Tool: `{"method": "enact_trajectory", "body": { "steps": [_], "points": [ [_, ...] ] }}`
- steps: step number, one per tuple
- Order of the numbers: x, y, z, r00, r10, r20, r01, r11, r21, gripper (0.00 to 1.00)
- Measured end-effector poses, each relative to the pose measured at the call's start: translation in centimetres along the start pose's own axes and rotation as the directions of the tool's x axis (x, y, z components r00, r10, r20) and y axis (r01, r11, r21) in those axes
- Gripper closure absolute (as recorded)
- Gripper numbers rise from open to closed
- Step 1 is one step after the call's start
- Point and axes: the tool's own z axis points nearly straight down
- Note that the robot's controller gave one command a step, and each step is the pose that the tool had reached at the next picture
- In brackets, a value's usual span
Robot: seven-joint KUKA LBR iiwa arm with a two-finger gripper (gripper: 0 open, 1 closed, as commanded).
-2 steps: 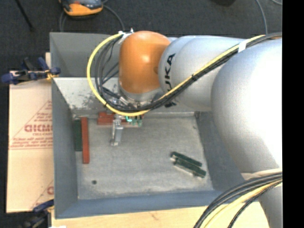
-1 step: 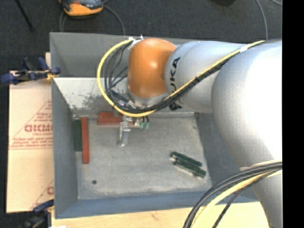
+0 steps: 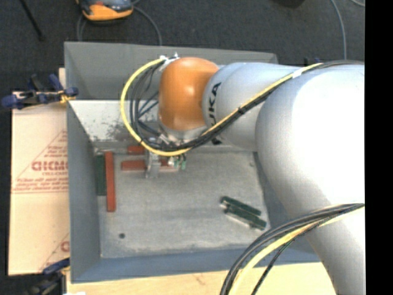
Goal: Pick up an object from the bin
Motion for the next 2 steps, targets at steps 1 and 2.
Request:
{"method": "enact_trajectory", "body": {
  "steps": [1,2],
  "points": [
    [0.47,0.04,0.45,1.0,0.0,-0.017,0.0,1.0,0.001,0.0],
    [0.26,0.05,0.3,1.0,0.003,-0.01,-0.003,1.0,0.0,1.0]
  ]
}}
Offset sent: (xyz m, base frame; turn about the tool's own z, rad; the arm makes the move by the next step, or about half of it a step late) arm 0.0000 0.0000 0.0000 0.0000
